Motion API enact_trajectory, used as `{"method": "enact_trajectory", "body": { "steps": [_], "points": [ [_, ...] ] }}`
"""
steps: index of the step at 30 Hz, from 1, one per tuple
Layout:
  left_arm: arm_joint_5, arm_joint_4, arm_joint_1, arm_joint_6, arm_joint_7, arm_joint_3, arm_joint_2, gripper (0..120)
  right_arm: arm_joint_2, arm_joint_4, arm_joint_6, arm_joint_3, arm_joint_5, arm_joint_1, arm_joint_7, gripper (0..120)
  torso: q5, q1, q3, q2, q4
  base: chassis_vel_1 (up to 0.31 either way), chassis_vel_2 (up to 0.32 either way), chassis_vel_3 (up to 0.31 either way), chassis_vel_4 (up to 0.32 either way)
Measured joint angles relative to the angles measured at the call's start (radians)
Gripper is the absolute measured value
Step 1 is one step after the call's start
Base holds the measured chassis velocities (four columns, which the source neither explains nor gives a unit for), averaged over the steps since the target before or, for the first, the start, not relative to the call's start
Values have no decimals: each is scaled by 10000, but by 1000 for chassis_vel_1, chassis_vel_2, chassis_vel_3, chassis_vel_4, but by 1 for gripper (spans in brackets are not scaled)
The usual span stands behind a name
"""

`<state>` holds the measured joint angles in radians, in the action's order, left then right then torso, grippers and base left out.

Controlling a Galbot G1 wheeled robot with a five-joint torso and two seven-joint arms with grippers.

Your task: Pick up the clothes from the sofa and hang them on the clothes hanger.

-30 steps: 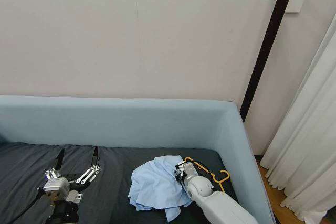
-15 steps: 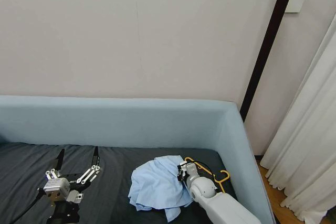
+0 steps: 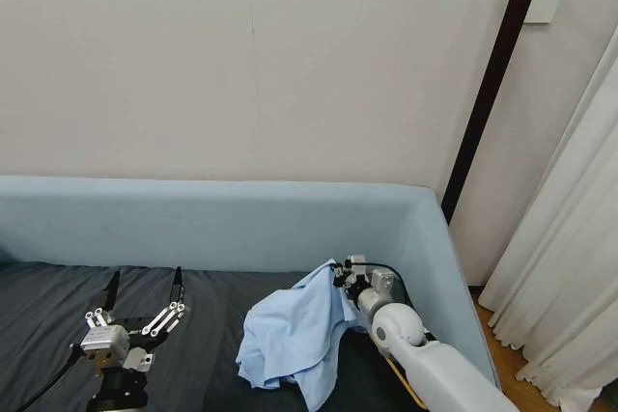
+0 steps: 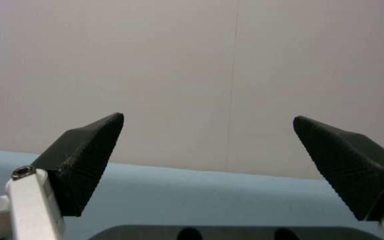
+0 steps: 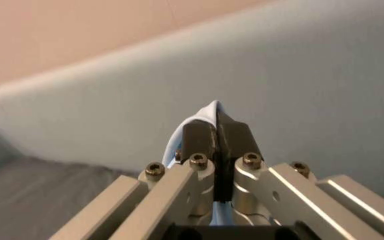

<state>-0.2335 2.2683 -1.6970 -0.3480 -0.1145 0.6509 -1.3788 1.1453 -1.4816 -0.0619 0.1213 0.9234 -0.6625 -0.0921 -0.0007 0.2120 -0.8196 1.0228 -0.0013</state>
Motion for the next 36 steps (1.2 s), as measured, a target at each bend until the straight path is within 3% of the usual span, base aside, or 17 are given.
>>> {"method": "enact_trajectory", "body": {
  "steps": [8, 22, 31, 36],
  "points": [
    [-286, -168, 207, 14, -6, 58, 108, 100, -494, -952, 708, -207, 1581, 1226, 244, 0, 0, 1, 0, 0, 2, 0, 0, 0, 0],
    [-769, -382, 587, 98, -64, 255, 346, 100, -1002, -1715, 440, -379, 3256, 4605, -864, 0, -1, 0, -1, -2, 1, 0, 0, 0, 0],
    [-1003, -475, 720, 104, -128, 274, 474, 100, -1457, -869, 192, -115, 3415, 6297, -631, 0, -3, 0, 0, -2, 1, 0, 0, 0, 0],
    [-1068, -561, 770, 102, -137, 291, 557, 100, -1619, -992, 225, 256, 3138, 5918, -233, 0, -3, 0, 1, -1, -1, 0, 0, 0, 0]
  ]
}}
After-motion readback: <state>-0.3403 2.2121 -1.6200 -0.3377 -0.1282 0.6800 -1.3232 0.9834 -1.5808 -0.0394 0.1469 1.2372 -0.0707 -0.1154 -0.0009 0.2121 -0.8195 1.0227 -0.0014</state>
